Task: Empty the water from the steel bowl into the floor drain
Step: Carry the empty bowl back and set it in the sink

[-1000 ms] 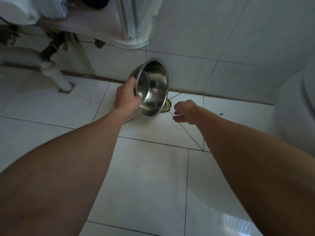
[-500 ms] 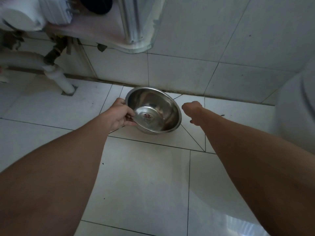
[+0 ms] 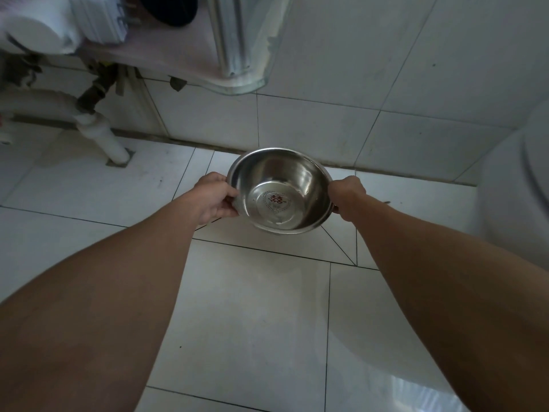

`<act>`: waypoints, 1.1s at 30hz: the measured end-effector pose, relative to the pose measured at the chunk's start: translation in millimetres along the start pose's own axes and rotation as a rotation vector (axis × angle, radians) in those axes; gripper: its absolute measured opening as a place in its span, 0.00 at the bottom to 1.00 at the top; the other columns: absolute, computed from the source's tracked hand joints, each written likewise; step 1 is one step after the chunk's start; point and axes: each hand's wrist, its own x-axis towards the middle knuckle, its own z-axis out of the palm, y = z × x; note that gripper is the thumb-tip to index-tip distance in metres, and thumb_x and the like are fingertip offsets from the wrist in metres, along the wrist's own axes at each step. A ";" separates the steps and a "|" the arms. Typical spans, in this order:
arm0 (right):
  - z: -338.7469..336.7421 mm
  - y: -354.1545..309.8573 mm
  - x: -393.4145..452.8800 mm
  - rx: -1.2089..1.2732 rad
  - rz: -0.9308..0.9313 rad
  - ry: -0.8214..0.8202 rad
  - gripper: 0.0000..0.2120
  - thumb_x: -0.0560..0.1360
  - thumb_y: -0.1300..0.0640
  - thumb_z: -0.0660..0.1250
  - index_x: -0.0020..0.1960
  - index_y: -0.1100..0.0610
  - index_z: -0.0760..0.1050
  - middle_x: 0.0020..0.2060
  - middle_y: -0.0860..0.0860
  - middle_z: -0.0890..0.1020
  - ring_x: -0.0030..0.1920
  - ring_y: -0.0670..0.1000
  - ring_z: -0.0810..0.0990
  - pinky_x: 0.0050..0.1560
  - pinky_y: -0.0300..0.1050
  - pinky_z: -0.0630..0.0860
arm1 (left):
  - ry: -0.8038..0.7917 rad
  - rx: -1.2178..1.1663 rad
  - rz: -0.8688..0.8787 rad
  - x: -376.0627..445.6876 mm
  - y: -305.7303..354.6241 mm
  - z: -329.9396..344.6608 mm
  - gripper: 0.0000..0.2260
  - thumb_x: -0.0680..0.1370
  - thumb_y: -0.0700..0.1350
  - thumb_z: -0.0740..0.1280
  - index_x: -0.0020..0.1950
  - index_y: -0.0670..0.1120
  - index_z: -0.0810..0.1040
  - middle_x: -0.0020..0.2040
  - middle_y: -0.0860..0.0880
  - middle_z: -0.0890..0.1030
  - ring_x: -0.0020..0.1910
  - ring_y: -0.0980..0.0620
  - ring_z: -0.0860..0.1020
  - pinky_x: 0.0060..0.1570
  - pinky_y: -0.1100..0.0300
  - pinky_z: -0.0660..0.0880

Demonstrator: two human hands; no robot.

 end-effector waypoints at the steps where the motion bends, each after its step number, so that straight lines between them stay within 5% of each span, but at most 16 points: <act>1: 0.1 -0.1 -0.9 0.012 0.002 -0.006 0.09 0.79 0.66 0.61 0.57 0.65 0.76 0.55 0.61 0.82 0.53 0.59 0.84 0.52 0.53 0.84 | 0.038 -0.002 -0.007 -0.2 -0.1 1.4 0.06 0.79 0.35 0.66 0.50 0.44 0.74 0.47 0.41 0.83 0.35 0.47 0.86 0.28 0.57 0.81; 12: 0.1 -5.2 -41.7 0.108 0.035 -0.038 0.09 0.80 0.65 0.61 0.55 0.64 0.80 0.52 0.61 0.84 0.50 0.59 0.85 0.49 0.51 0.84 | 0.264 -0.037 0.004 -39.3 -23.4 -7.4 0.04 0.82 0.43 0.65 0.47 0.45 0.75 0.48 0.43 0.82 0.40 0.46 0.83 0.25 0.59 0.79; 16: -4.8 -10.3 -90.2 0.113 0.054 -0.075 0.12 0.80 0.65 0.59 0.55 0.62 0.81 0.51 0.59 0.84 0.49 0.58 0.84 0.46 0.50 0.84 | 0.331 -0.045 -0.043 -84.0 -24.7 -27.3 0.02 0.82 0.42 0.64 0.53 0.45 0.75 0.51 0.42 0.81 0.40 0.45 0.81 0.28 0.55 0.79; 21: -26.2 -31.4 -178.5 0.053 0.110 -0.176 0.13 0.82 0.62 0.60 0.58 0.60 0.82 0.51 0.57 0.85 0.50 0.58 0.84 0.53 0.53 0.84 | 0.313 -0.055 -0.158 -183.6 3.8 -69.4 0.11 0.79 0.35 0.65 0.57 0.49 0.75 0.49 0.42 0.80 0.39 0.44 0.81 0.22 0.58 0.78; 28: -61.4 -116.4 -314.6 -0.070 0.088 -0.331 0.08 0.78 0.65 0.63 0.47 0.59 0.81 0.44 0.60 0.85 0.41 0.55 0.82 0.49 0.58 0.85 | 0.504 -0.142 -0.202 -323.9 60.1 -137.8 0.13 0.80 0.39 0.67 0.64 0.49 0.78 0.57 0.41 0.81 0.48 0.41 0.83 0.39 0.51 0.83; 33: -81.7 -186.0 -412.6 -0.103 0.072 -0.465 0.10 0.78 0.66 0.60 0.51 0.59 0.80 0.46 0.58 0.84 0.45 0.56 0.82 0.44 0.50 0.85 | 0.683 -0.222 -0.222 -426.7 105.3 -186.6 0.12 0.81 0.41 0.67 0.64 0.47 0.79 0.56 0.41 0.81 0.46 0.43 0.82 0.39 0.54 0.81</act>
